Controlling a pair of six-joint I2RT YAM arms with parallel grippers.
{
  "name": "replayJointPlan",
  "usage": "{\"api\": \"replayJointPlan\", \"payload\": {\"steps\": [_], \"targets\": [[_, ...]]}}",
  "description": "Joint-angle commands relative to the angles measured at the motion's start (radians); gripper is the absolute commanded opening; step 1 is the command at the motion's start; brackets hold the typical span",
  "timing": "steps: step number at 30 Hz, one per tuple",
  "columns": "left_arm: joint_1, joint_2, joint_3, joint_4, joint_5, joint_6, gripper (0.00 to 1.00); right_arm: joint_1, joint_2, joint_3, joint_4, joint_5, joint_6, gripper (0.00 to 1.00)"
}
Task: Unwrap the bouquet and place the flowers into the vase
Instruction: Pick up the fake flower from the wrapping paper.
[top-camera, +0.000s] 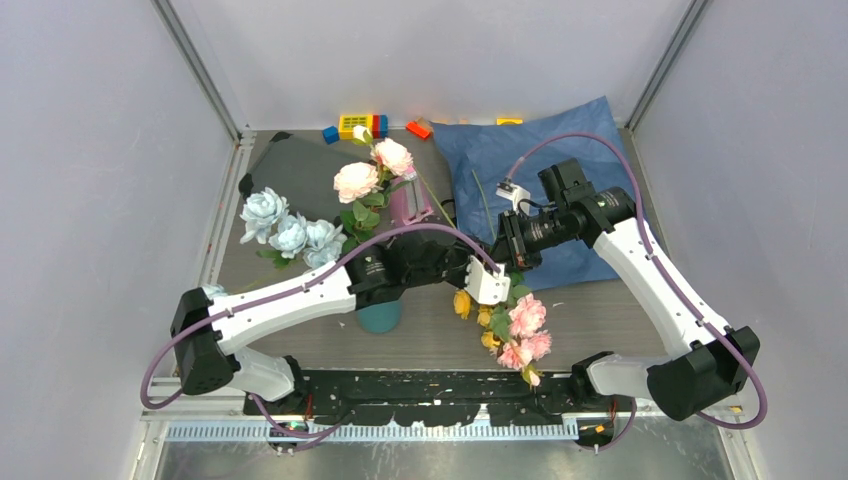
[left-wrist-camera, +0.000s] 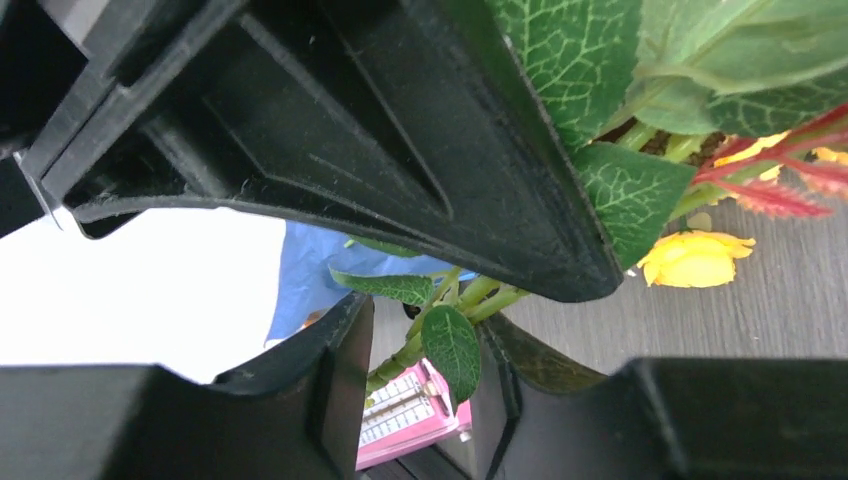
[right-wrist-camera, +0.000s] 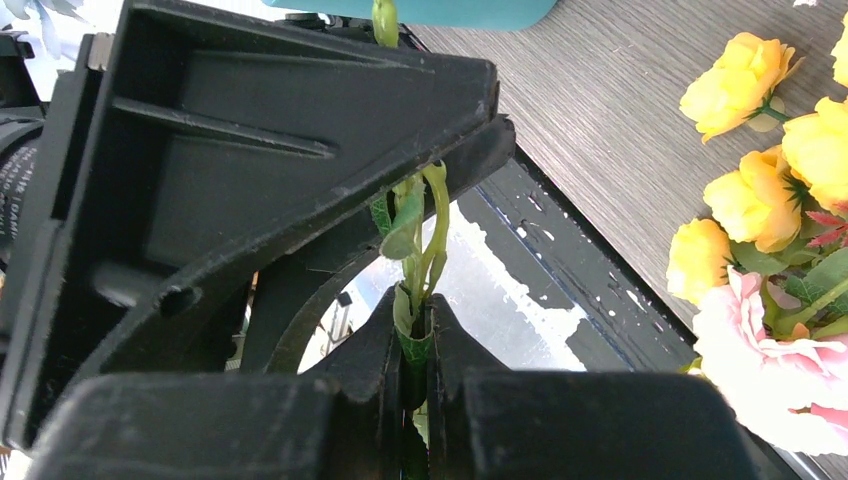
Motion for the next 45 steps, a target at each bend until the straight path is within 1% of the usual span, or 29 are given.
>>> {"api": "replayJointPlan", "payload": {"steps": [1,3,6,8,9,10,11,12,15,16,17,21,25,28,32,35,37,39,40,42,43,45], "targets": [[-0.027,0.014,-0.012,0.103,-0.082,0.034,0.36,0.004,-0.036,0.022,-0.006,-0.043,-0.008,0.0],[-0.033,0.009,-0.025,0.124,-0.086,0.043,0.32,0.004,-0.036,0.021,-0.005,-0.043,-0.01,0.0],[-0.037,0.001,-0.049,0.147,-0.096,0.059,0.23,0.004,-0.035,0.022,-0.008,-0.035,-0.015,0.01],[-0.046,-0.01,-0.074,0.172,-0.113,0.076,0.13,0.003,-0.04,0.028,-0.008,0.0,-0.017,0.08],[-0.053,-0.019,-0.089,0.193,-0.121,0.087,0.09,0.004,-0.043,0.033,-0.006,0.025,-0.018,0.15],[-0.057,-0.03,-0.108,0.212,-0.126,0.097,0.06,0.004,-0.049,0.036,-0.006,0.034,-0.02,0.18],[-0.06,-0.038,-0.123,0.229,-0.127,0.104,0.02,0.004,-0.052,0.04,-0.006,0.051,-0.02,0.24],[-0.059,-0.045,-0.133,0.24,-0.127,0.105,0.0,0.004,-0.055,0.045,-0.005,0.057,-0.02,0.26],[-0.06,-0.058,-0.147,0.25,-0.129,0.096,0.0,0.003,-0.062,0.058,-0.004,0.1,-0.018,0.38],[-0.061,-0.061,-0.15,0.25,-0.131,0.091,0.0,0.003,-0.064,0.067,-0.005,0.113,-0.014,0.4],[-0.06,-0.062,-0.151,0.25,-0.131,0.084,0.0,0.002,-0.068,0.072,-0.004,0.141,-0.012,0.45],[-0.06,-0.067,-0.153,0.25,-0.128,0.046,0.0,-0.016,-0.087,0.112,-0.001,0.234,0.007,0.59],[-0.06,-0.076,-0.149,0.256,-0.11,-0.006,0.0,-0.054,-0.114,0.146,0.026,0.33,0.037,0.68],[-0.06,-0.083,-0.145,0.26,-0.093,-0.051,0.0,-0.078,-0.142,0.173,0.061,0.505,0.069,0.73],[-0.059,-0.09,-0.14,0.261,-0.081,-0.127,0.0,-0.082,-0.204,0.199,0.162,0.694,0.118,0.77],[-0.058,-0.099,-0.127,0.252,-0.067,-0.207,0.0,-0.083,-0.247,0.195,0.256,0.808,0.162,0.78],[-0.054,-0.102,-0.11,0.245,-0.048,-0.266,0.0,-0.082,-0.271,0.189,0.293,0.919,0.172,0.79],[-0.052,-0.108,-0.091,0.241,-0.031,-0.325,0.0,-0.082,-0.292,0.183,0.318,0.983,0.178,0.79],[-0.051,-0.108,-0.081,0.241,-0.026,-0.352,0.0,-0.082,-0.309,0.177,0.333,1.007,0.184,0.79],[-0.05,-0.108,-0.053,0.225,-0.014,-0.412,0.0,-0.082,-0.349,0.15,0.366,1.111,0.203,0.78],[-0.05,-0.108,-0.034,0.209,-0.004,-0.441,0.0,-0.082,-0.364,0.12,0.379,1.173,0.206,0.78],[-0.049,-0.105,0.003,0.173,-0.001,-0.494,0.0,-0.082,-0.408,0.076,0.415,1.242,0.21,0.79]]}}
